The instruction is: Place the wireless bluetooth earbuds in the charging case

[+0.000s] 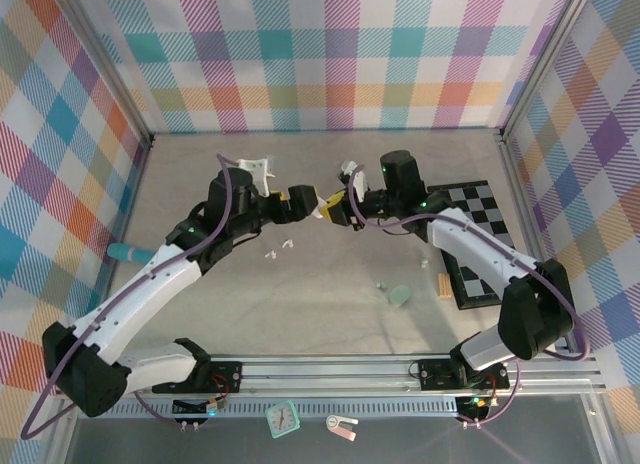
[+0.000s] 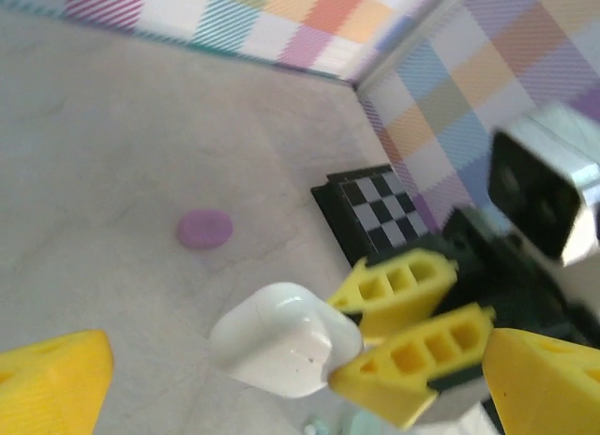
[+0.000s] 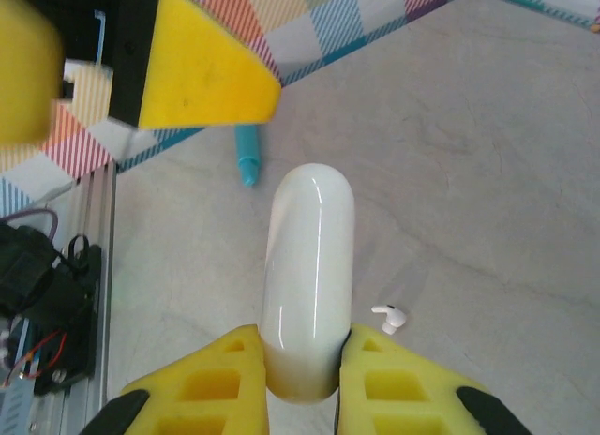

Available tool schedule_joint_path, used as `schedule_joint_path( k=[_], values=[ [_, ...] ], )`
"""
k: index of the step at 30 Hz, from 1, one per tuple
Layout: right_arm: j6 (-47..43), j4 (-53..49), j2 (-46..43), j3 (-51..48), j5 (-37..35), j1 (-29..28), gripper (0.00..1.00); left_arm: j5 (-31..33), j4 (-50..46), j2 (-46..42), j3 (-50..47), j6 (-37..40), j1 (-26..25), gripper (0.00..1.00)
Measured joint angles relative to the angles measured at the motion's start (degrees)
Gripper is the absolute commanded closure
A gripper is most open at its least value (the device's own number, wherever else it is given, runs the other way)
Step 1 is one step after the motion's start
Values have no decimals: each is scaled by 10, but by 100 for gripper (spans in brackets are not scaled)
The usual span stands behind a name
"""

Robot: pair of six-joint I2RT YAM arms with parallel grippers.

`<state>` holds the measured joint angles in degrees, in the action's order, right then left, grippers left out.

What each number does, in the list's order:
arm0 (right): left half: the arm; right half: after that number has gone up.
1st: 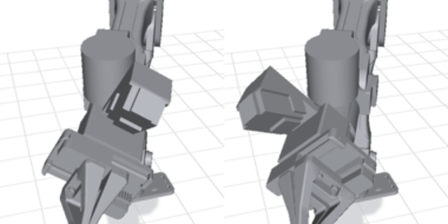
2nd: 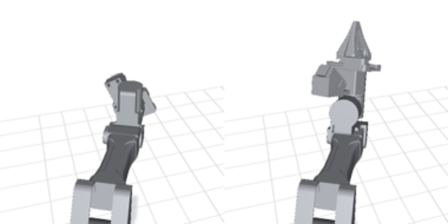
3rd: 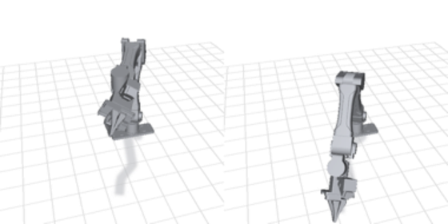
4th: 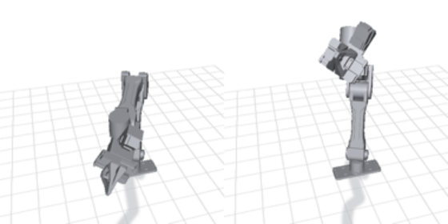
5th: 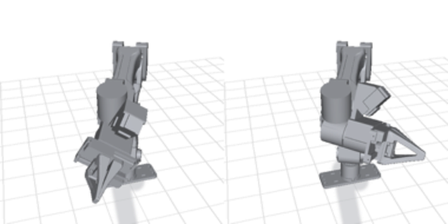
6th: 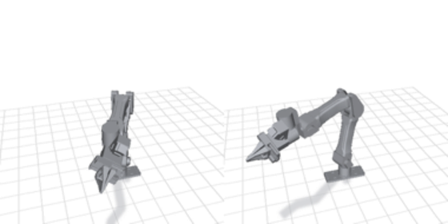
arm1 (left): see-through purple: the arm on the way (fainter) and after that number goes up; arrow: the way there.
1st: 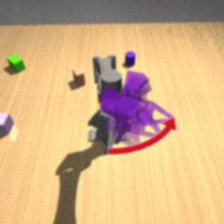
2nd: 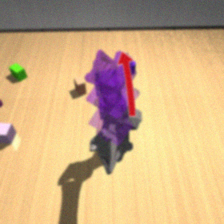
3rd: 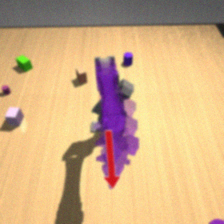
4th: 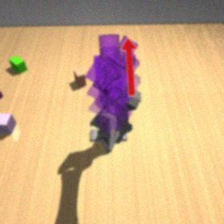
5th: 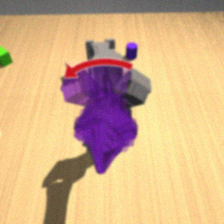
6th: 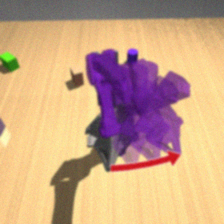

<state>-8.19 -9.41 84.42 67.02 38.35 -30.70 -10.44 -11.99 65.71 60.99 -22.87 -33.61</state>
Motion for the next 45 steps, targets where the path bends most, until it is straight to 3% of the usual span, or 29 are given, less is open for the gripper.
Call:
schedule_joint_path(
  k=[5,13,18,23,28,38,45],
  values=[
    [-79,-131,-4,79,20,3,81,-86,-1,-23,-2,180,0,0],
    [-179,-302,-7,179,54,3,81,-196,54,-46,-58,302,1,0],
    [-220,-379,-13,217,59,3,81,-259,75,-35,-73,327,4,3],
    [-249,-443,-16,254,59,3,87,-325,83,-12,-73,345,4,20],
    [-266,-486,-15,288,59,1,88,-367,101,-3,-73,351,4,29],
    [-288,-548,15,320,51,-20,89,-397,124,-3,-73,341,4,56],
    [-292,-567,21,321,39,-23,90,-406,124,-3,-73,342,4,63]
  ],
)
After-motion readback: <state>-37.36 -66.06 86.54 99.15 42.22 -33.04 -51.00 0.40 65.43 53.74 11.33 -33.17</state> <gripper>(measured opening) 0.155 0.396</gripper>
